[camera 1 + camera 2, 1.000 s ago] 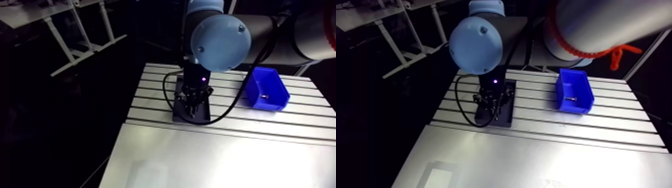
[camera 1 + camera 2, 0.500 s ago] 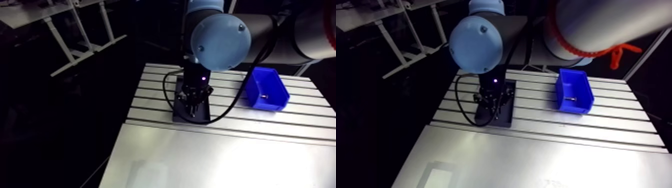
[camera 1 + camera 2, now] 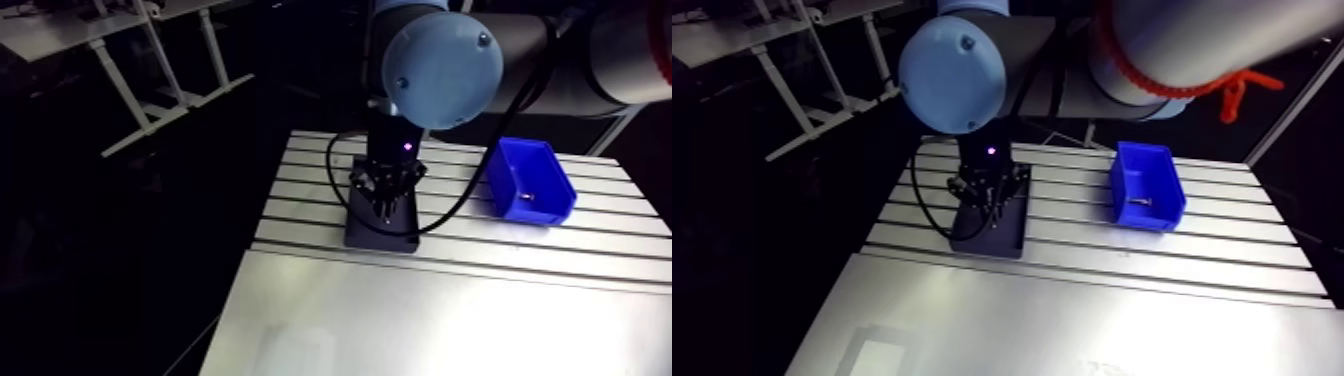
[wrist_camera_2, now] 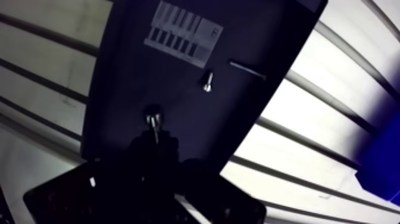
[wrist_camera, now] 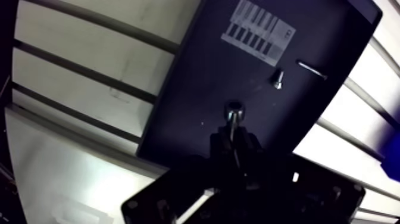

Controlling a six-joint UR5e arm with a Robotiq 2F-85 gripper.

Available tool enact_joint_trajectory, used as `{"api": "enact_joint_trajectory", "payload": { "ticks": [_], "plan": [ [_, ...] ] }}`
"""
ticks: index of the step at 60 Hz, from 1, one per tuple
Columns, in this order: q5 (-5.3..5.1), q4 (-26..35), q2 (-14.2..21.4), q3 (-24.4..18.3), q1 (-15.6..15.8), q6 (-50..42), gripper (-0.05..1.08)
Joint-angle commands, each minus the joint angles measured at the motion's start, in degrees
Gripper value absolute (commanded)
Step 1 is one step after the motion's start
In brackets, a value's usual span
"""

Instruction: Pick up the M10 bolt from the tray and put it into the blue bin.

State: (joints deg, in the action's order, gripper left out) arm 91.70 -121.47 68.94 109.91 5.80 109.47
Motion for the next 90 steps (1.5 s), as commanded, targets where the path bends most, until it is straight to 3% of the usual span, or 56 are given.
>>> {"api": "enact_joint_trajectory", "payload": {
  "ticks": [1,23,40,55,64,75,90],
  "plan": [
    [-0.42,0.1,0.8,-0.9,0.0,0.0,1.02],
    [-0.34,1.3,2.5,-2.4,-0.2,0.1,1.07],
    [-0.08,6.7,4.7,-4.5,-0.6,0.7,1.07],
    [-0.07,11.3,7.2,-6.5,-1.7,8.8,1.07],
    [0.0,13.6,9.0,-7.6,-4.4,17.3,1.07],
    [1.23,14.1,10.5,-8.6,-9.9,28.6,1.07],
    [0.91,14.2,12.5,-9.9,-17.3,47.2,1.07]
  ]
}}
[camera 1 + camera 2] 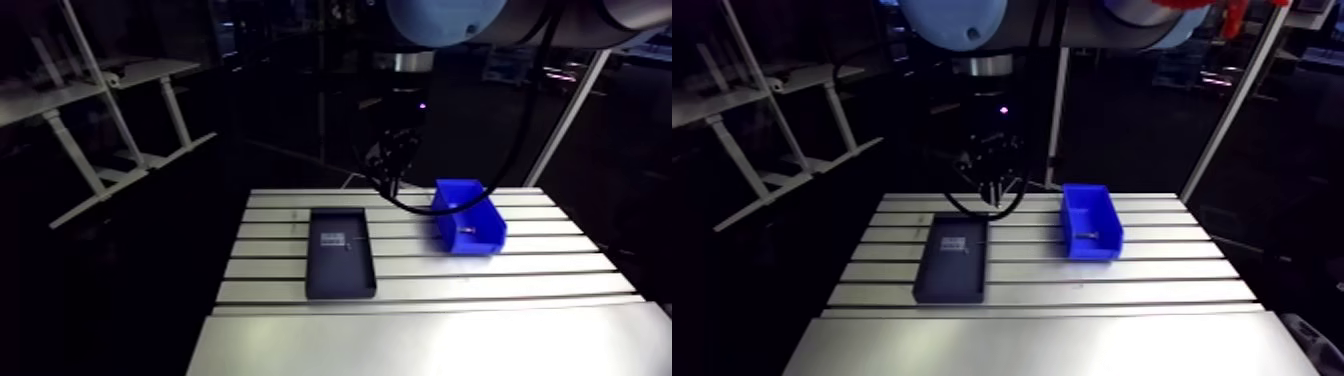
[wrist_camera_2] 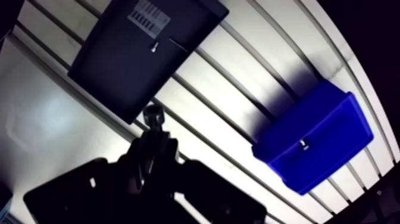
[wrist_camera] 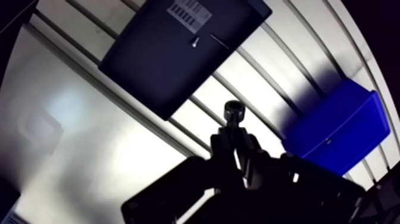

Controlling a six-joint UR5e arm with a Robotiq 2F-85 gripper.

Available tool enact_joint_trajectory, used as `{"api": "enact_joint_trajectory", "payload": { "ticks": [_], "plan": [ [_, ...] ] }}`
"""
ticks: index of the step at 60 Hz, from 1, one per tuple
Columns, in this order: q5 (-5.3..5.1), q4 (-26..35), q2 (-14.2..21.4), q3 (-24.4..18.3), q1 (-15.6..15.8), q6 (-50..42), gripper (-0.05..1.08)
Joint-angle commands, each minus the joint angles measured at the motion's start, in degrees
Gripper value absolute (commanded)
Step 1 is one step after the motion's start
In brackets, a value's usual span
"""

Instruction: Pick up the M10 bolt from the tray and put it into the blue bin.

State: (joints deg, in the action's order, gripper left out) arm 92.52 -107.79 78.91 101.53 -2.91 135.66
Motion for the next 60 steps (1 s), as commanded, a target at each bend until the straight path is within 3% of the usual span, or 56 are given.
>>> {"api": "enact_joint_trajectory", "payload": {
  "ticks": [1,12,29,60],
  "plan": [
    [0.09,0.5,2.5,-1.6,-8.5,21.0,1.07],
    [0.31,0.6,2.9,-1.5,-13.1,37.4,1.07],
    [0.59,1.5,2.5,-2.0,-17.4,49.7,1.06],
    [1.74,-1.7,-1.1,-4.1,-18.6,60.5,1.04]
  ]
}}
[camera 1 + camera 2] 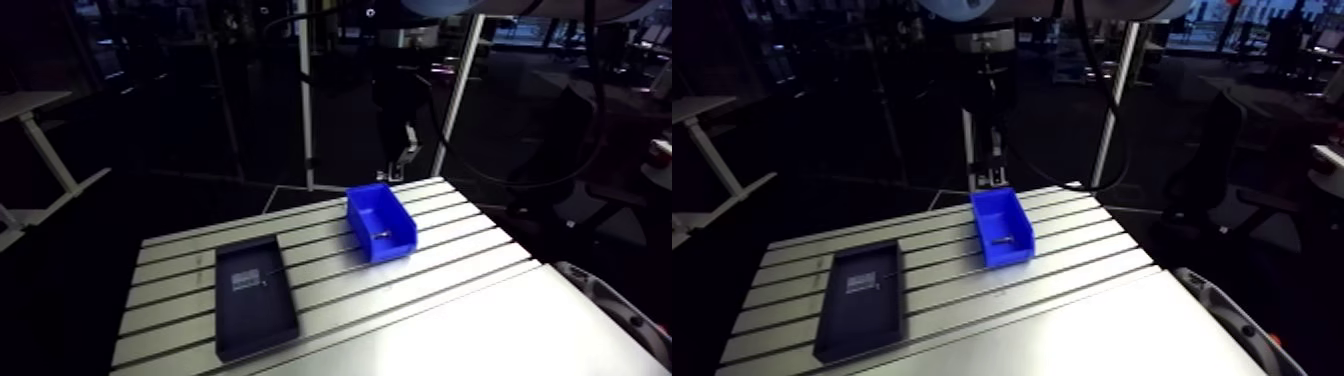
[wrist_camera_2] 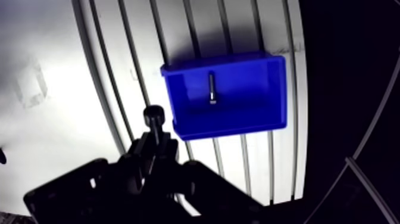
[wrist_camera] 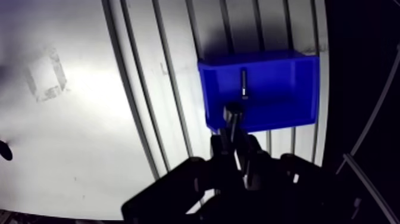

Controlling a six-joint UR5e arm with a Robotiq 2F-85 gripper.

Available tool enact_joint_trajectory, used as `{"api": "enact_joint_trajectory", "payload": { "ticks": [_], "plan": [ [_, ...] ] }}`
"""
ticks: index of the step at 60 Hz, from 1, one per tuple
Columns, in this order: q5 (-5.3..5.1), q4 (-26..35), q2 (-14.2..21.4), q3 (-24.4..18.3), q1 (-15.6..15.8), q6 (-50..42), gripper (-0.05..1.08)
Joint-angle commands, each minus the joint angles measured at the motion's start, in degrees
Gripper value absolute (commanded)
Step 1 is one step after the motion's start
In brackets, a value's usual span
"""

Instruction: Pick up the M10 bolt from the tray and put it into the blue bin.

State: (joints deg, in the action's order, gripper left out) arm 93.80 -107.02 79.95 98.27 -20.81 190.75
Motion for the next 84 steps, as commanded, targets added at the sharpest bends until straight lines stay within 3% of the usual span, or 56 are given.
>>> {"api": "enact_joint_trajectory", "payload": {
  "ticks": [1,28,38,68,84],
  "plan": [
    [0.47,-2.5,-2.2,-0.8,-0.7,5.4,1.04],
    [0.86,-11.0,-8.5,-2.4,-0.4,5.9,1.03],
    [1.86,-11.9,-10.2,-2.4,0.0,5.9,1.03],
    [2.05,-14.0,-13.8,-2.4,1.2,5.2,1.02],
    [3.25,-14.5,-16.1,-2.9,1.9,5.1,1.02]
  ]
}}
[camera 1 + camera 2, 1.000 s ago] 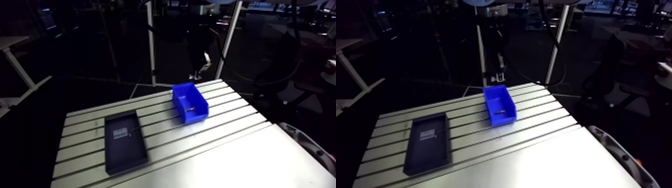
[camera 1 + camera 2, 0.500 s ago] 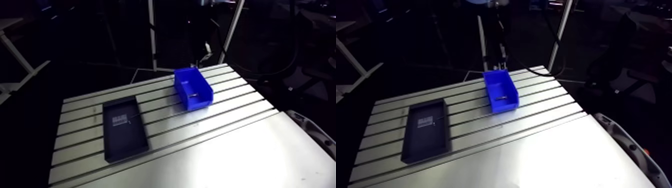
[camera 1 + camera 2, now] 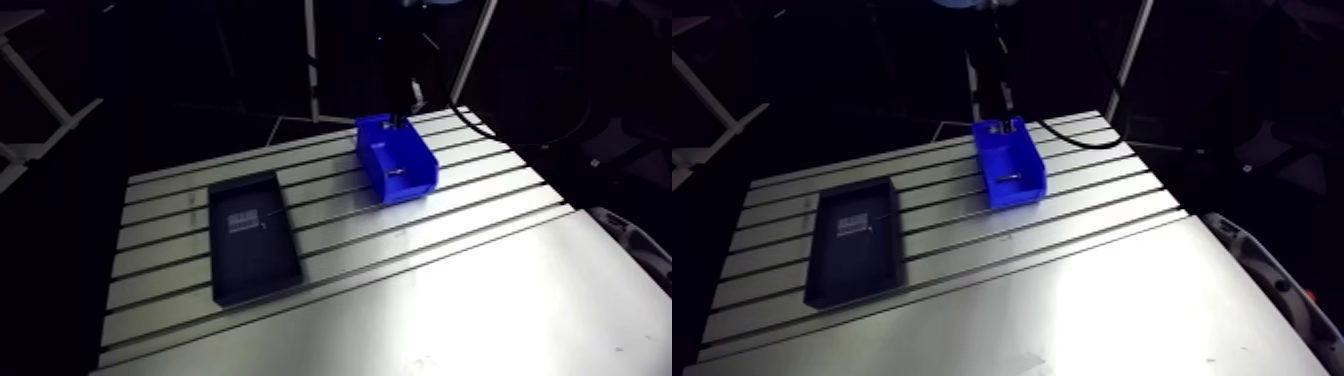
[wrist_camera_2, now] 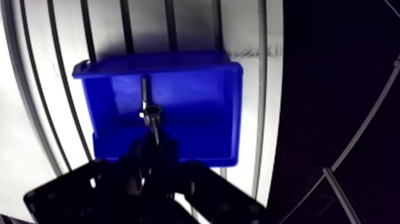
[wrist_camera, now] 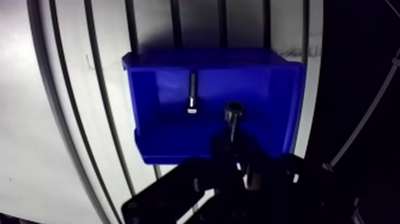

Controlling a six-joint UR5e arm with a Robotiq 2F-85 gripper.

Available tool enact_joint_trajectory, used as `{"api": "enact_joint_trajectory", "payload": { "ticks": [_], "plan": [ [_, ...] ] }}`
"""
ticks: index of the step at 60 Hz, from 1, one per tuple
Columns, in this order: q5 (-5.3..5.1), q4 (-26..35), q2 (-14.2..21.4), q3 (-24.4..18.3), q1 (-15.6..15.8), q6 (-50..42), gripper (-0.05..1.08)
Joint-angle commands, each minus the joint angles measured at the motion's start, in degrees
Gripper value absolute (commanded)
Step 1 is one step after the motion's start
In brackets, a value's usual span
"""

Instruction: Pick up the M10 bolt from the tray and put it into the blue bin.

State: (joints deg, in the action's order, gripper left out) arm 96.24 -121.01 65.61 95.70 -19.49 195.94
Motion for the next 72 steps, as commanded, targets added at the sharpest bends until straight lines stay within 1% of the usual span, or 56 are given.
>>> {"api": "enact_joint_trajectory", "payload": {
  "ticks": [1,23,26,35,46,56,72],
  "plan": [
    [1.05,-0.7,-2.0,-0.2,0.7,-0.1,1.02],
    [1.53,-1.2,-3.8,0.1,0.8,-0.2,1.01],
    [1.86,-1.3,-4.3,0.1,0.8,-0.2,1.0],
    [2.23,-1.3,-5.1,0.1,0.8,-0.2,1.0],
    [2.24,-1.4,-6.1,0.0,0.8,-0.3,1.0],
    [2.31,-3.7,-6.7,0.4,0.8,-0.3,1.0],
    [2.33,-4.0,-7.6,0.3,0.8,-0.3,0.99]
  ]
}}
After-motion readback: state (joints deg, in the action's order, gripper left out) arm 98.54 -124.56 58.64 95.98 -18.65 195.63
